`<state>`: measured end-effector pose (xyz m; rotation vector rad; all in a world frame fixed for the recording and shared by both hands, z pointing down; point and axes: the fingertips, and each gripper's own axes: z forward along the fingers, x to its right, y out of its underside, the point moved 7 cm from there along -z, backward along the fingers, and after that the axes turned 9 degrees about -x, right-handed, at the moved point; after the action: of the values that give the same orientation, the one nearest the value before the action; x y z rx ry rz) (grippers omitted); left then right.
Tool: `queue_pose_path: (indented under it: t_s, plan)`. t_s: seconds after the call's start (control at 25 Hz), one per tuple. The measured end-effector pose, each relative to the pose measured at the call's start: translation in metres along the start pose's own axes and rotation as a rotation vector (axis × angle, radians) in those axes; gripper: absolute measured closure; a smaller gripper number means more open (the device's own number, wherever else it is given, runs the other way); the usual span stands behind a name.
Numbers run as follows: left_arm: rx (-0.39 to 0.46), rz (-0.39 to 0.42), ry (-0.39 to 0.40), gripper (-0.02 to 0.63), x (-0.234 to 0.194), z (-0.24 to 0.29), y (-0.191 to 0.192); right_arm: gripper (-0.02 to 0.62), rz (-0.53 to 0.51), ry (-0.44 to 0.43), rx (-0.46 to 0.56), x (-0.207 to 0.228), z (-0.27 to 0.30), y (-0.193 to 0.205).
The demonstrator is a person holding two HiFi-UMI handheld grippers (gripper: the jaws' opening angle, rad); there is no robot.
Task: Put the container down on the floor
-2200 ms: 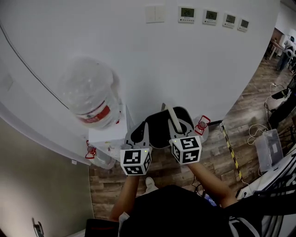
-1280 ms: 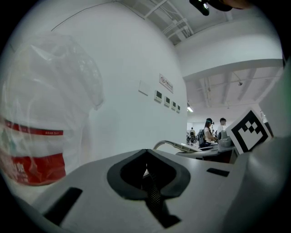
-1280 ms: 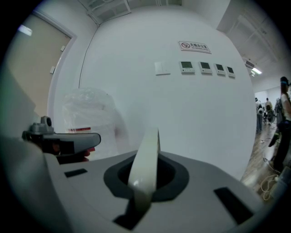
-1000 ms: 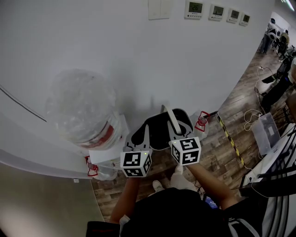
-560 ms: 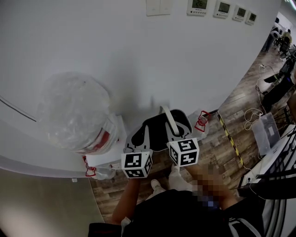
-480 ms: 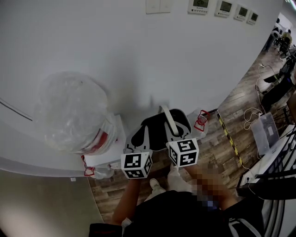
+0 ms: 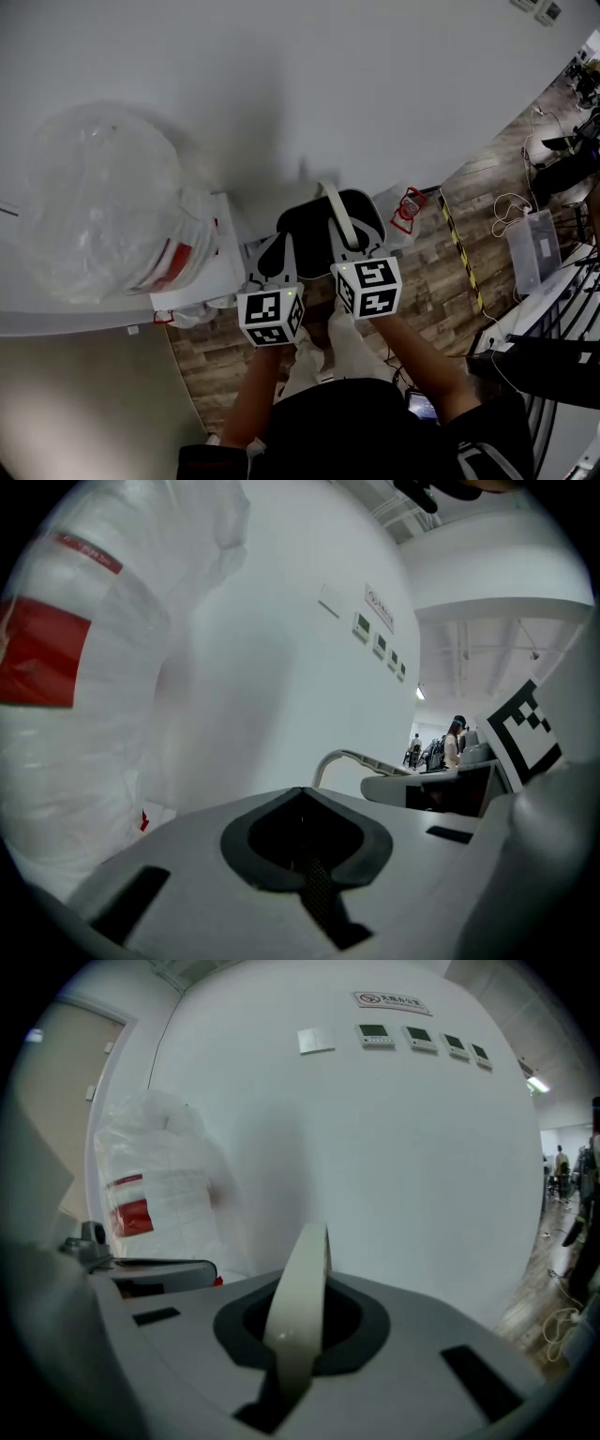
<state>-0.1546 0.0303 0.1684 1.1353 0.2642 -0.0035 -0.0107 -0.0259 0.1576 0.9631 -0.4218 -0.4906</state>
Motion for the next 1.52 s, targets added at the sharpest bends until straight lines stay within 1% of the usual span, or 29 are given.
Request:
queue_pose_path:
  t_s: [0.32, 0.76, 1.16, 1.52]
  plan:
    - [-0.051, -0.035, -0.025, 0.588, -0.013, 0.021, 0.035, 0.565, 0.026, 0.008, -0.05, 0.016, 0.027, 0.031]
    - [-0.12, -0.06, -0.024, 0.588, -0.023, 0.043, 0.079, 0.565, 0.041, 0.02, -0.123, 0.028, 0.056, 0.07]
    - [-0.21, -0.089, -0.026, 0.588, -0.03, 0.063, 0.127, 0.565, 0.068, 0.01, -0.191, 0.031, 0.089, 0.109]
    - [-0.261, -0.119, -0.044, 0.588, -0.044, 0.078, 0.164, 0.565, 0.075, -0.005, -0.254, 0.035, 0.111, 0.146]
